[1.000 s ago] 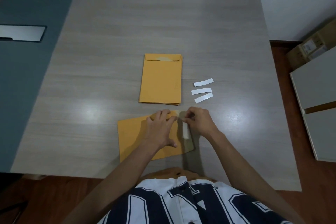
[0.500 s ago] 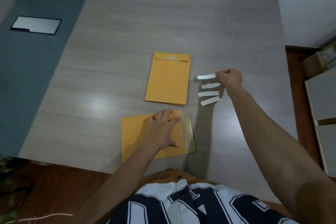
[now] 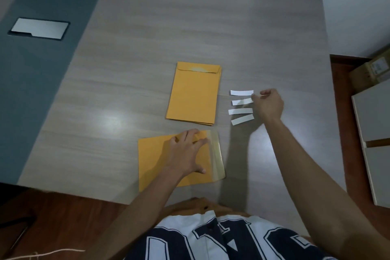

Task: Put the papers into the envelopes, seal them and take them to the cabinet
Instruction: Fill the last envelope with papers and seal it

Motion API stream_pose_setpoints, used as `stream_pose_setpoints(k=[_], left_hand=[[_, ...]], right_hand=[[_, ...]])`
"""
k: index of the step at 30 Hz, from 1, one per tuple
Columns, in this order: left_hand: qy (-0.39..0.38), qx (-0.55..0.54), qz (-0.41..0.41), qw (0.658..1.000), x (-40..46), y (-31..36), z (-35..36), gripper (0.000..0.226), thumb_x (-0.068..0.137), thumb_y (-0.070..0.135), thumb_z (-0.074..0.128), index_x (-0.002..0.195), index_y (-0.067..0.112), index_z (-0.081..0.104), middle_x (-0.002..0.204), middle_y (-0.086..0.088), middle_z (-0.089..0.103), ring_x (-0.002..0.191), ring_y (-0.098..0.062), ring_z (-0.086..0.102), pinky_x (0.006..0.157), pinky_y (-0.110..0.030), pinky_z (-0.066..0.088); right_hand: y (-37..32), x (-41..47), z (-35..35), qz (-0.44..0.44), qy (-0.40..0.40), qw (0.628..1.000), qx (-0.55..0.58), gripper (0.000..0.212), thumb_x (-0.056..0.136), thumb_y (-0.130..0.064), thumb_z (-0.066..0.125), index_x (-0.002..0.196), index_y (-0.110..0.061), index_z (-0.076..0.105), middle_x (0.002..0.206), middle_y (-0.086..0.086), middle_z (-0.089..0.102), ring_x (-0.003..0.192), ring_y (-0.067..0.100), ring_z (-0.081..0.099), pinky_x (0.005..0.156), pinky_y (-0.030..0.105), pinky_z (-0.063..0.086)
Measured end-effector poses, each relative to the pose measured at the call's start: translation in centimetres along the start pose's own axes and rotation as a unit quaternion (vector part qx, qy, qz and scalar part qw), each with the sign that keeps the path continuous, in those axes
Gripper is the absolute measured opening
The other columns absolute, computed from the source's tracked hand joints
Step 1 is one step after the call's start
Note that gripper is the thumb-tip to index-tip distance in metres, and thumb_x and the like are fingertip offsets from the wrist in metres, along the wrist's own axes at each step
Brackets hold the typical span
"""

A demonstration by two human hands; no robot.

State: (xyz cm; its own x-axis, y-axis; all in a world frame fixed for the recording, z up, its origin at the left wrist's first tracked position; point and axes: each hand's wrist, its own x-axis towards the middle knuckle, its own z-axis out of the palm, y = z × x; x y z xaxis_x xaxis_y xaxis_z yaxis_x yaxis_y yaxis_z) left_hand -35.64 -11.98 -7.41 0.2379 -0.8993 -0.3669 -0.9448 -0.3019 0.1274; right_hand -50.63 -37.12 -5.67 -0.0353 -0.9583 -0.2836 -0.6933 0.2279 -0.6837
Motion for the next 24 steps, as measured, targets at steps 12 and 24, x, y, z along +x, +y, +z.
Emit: stream_pose_setpoints(k=[12,24], left_hand=[[-0.002,-0.010,0.007,1.000,-0.5,0.9,-0.4,0.097,0.080,0.059,0.066,0.154,0.029,0.011,0.157,-0.002,0.019,0.141,-0.026,0.025,0.102,-0.050,0.037],[-0.026,-0.086,0.080,0.993,-1.8,-2.6,-1.0,0.098,0.083,0.041,0.075,0.154,0.013,0.014,0.163,-0.008,0.015,0.149,-0.025,0.019,0.118,-0.037,0.028]], right_hand=[[6.9,-16.9,3.0,-0.089,-0.145,0.979,-0.109,0.075,0.075,-0.032,0.081,0.139,-0.024,0.043,0.122,-0.001,0.063,0.112,0.020,0.057,0.092,0.039,0.055],[4.6,-21.7,5.6,-0.024,-0.031,0.990,-0.133,0.079,0.080,-0.039,0.072,0.144,-0.015,0.033,0.129,0.009,0.052,0.120,0.028,0.045,0.097,0.045,0.046]])
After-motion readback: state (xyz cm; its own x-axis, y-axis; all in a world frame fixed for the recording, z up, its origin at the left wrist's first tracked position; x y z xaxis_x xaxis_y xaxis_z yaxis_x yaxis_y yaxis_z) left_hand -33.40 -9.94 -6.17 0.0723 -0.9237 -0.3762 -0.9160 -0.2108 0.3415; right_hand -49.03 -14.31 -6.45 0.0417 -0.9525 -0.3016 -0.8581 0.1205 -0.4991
